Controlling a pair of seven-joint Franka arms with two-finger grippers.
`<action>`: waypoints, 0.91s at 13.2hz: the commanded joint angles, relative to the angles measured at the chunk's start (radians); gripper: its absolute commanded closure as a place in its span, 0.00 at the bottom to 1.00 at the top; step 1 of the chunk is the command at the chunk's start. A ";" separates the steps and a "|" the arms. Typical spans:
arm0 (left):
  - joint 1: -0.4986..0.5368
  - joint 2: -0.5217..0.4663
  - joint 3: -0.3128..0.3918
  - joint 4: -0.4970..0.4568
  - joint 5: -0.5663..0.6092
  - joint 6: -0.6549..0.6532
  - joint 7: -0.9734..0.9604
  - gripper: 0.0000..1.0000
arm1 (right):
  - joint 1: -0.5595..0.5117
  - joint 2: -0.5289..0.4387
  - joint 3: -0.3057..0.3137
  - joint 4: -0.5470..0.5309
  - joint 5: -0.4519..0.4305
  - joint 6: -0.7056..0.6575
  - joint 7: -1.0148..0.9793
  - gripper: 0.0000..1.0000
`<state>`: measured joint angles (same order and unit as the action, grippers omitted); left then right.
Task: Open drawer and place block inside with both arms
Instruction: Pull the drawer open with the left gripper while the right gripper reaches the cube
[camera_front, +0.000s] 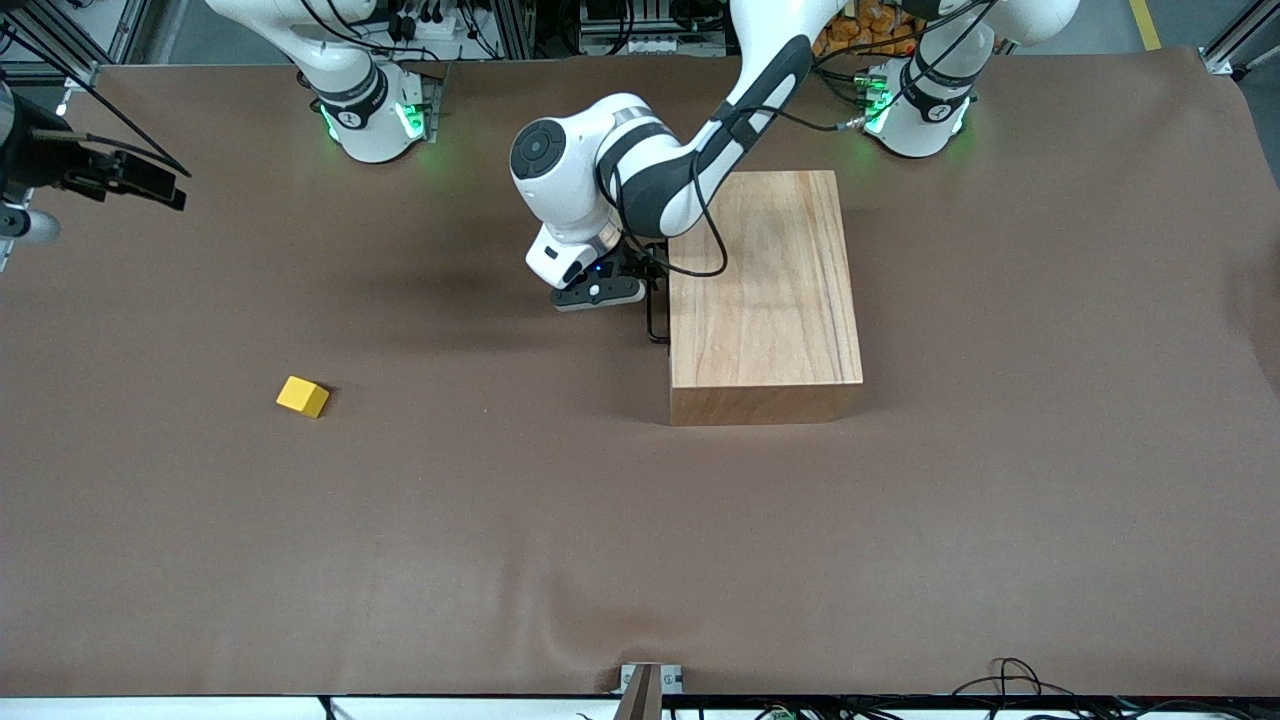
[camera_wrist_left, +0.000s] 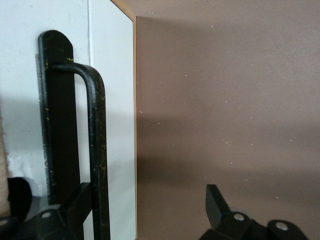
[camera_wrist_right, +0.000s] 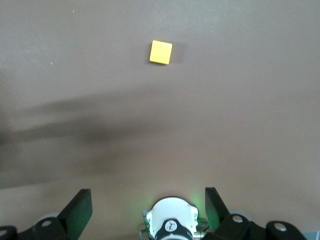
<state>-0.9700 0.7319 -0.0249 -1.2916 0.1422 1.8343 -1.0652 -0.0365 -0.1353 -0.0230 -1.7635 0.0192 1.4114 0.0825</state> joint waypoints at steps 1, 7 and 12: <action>-0.010 0.008 0.011 0.029 0.020 -0.007 0.008 0.00 | -0.003 0.072 0.008 -0.011 -0.004 0.046 0.008 0.00; -0.015 0.011 0.005 0.029 0.011 0.055 -0.004 0.00 | -0.013 0.151 0.008 -0.086 -0.004 0.115 0.013 0.00; -0.032 0.029 0.003 0.031 0.010 0.099 -0.004 0.00 | -0.003 0.155 0.008 -0.215 -0.004 0.323 0.013 0.00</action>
<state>-0.9818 0.7396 -0.0250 -1.2837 0.1422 1.9041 -1.0652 -0.0374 0.0380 -0.0229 -1.8991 0.0192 1.6507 0.0848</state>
